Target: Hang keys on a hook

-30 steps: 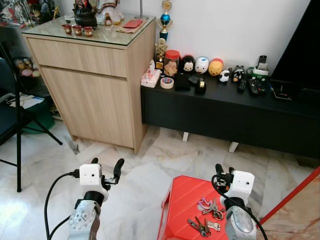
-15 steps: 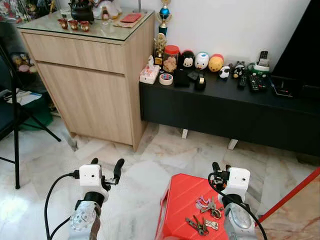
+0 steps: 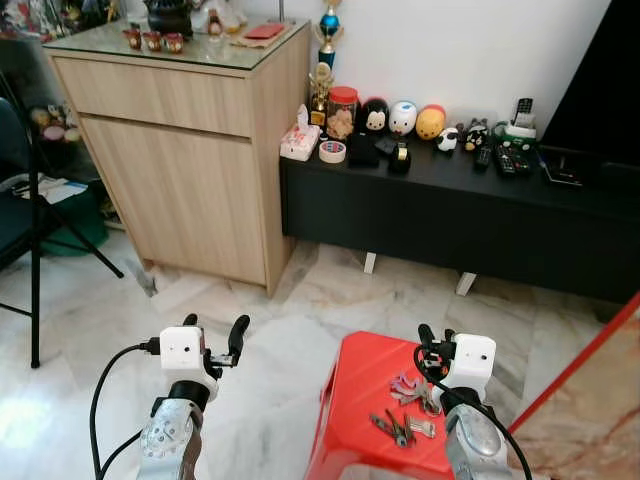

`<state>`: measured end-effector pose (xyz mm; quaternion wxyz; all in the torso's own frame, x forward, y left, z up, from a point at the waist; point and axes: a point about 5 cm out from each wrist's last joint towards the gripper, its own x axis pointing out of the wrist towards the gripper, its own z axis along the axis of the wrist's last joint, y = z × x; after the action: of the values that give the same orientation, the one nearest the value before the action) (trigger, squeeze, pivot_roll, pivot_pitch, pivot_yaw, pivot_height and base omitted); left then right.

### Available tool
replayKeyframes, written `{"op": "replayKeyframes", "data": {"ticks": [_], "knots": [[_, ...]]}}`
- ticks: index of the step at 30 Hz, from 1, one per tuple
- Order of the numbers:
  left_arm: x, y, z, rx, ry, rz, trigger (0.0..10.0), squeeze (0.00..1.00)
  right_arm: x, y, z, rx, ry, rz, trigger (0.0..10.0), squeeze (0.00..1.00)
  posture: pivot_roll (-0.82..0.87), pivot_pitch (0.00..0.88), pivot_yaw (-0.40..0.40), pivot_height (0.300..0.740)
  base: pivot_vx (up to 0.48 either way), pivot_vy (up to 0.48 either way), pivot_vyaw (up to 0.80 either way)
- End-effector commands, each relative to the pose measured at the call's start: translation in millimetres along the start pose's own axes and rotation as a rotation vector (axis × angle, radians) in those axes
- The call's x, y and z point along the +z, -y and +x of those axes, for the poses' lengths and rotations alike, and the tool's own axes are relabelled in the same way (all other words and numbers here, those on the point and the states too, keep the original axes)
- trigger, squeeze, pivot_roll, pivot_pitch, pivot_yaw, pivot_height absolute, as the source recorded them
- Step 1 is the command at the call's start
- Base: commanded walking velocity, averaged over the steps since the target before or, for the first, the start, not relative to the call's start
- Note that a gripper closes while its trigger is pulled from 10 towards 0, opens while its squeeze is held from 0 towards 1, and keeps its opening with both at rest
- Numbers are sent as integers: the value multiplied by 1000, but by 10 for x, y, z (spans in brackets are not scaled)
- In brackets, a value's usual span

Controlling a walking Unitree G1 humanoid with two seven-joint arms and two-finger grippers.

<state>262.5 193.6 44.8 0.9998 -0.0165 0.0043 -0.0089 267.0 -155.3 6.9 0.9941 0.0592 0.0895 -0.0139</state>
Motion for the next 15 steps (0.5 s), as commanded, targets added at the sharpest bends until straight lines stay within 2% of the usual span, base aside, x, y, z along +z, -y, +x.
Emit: {"op": "replayKeyframes", "data": {"ticks": [1,5,8,15], "knots": [[-30,10,1,4,-19,-9,10000,0,18,-6,2,8,6,1,10000,0,60,0,-72,646,0,0,0],[-42,30,-2,0,-26,-6,10000,0,-32,-26,-5,44,-29,19,10000,0,58,0,-75,646,0,0,0],[-54,42,-3,-3,-33,-3,10000,0,-84,-59,-16,82,-62,-6,10000,0,58,0,-75,646,0,0,0],[-69,70,23,-18,-50,-10,10000,0,-76,-106,3,140,-67,10,10000,0,57,0,-78,646,0,0,0]]}}
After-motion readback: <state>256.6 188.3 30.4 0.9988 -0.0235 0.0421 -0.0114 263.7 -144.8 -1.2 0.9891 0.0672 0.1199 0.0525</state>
